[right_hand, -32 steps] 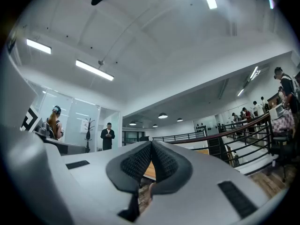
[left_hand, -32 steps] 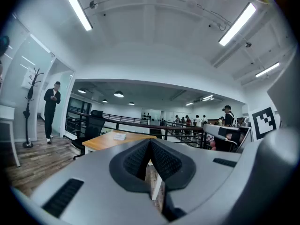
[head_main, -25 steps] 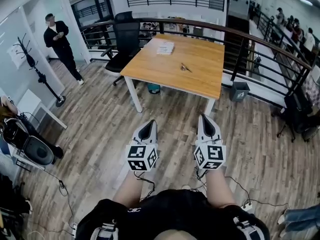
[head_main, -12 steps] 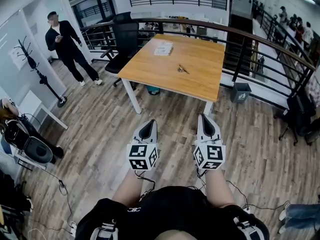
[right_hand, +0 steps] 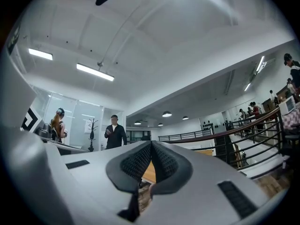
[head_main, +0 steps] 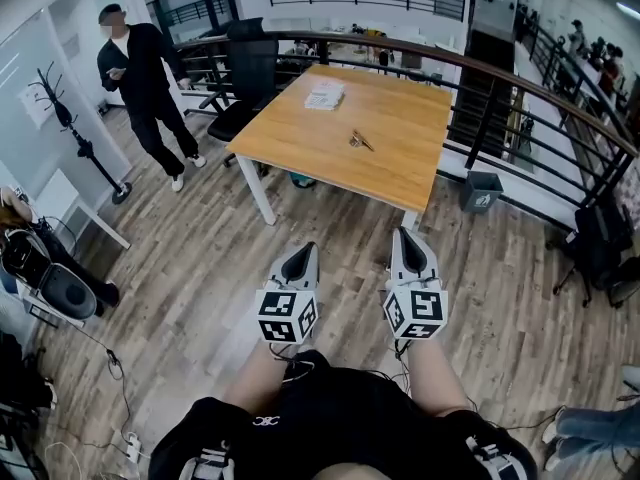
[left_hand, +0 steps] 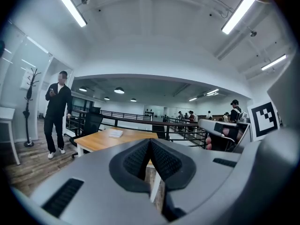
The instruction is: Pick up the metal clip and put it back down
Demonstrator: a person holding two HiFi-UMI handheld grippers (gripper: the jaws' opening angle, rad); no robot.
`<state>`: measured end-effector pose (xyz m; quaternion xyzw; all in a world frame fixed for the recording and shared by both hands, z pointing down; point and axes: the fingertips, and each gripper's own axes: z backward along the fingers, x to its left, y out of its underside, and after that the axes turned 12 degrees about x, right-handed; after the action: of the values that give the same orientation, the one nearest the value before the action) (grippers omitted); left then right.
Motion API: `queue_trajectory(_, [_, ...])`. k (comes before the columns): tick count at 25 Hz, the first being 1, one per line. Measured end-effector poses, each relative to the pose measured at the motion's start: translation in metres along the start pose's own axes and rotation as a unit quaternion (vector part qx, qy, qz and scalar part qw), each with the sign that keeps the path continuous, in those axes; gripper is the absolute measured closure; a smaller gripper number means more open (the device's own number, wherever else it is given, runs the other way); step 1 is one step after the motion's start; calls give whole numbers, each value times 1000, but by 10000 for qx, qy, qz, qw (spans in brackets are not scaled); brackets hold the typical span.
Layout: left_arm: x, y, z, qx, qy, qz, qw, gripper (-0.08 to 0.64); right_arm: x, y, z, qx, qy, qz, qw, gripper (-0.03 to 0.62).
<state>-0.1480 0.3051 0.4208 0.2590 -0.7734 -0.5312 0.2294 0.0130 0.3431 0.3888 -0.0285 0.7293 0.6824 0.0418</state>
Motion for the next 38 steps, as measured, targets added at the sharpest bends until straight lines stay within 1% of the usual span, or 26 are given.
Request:
queue_trajectory(3, [8,-3,-21,-7,-86,-49,10000,548,-7,5,-21,28,-53,0,10000,575])
queue_trajectory(7, [26,-14,-55,-80,-104,-82,9999,548,-14,11,-60,60,-90,14,9999,575])
queue_trajectory(13, [56,-34,-129,-140,-44,-198,9997,548,-37,13,-135,60,-29,74,10000,575])
queue_trajectory(16, [81,-52,-177,-104,33,-221,9997,548,-51,9,-186,89,40,58,9999,575])
queue_trajectory(20, [128,-84,-245,-123,134,-199,9996,548,-64,-1,-272,125,99,132,9998,575])
queue_trajectory(24, [181,-122,-314,-108,121,-365,9992,548,-71,-17,-366,181,117,191,9996,575])
queue_trajectory(29, [244,-168,-397,-132,244,-261,9993,548,-82,-35,-475,189,150,197,9995,575])
queue_trajectory(33, [282,-184,-444,-56,192,-216,9996,548,-96,-33,-530,254,183,124,9994,575])
queue_trajectory(36, [294,-188,-473,29,129,-165,9998,548,-113,-26,-561,377,162,70,9991,575])
queue_trajectory(38, [300,-190,-493,45,42,-168,9998,548,-124,-24,-584,415,76,90,9991,575])
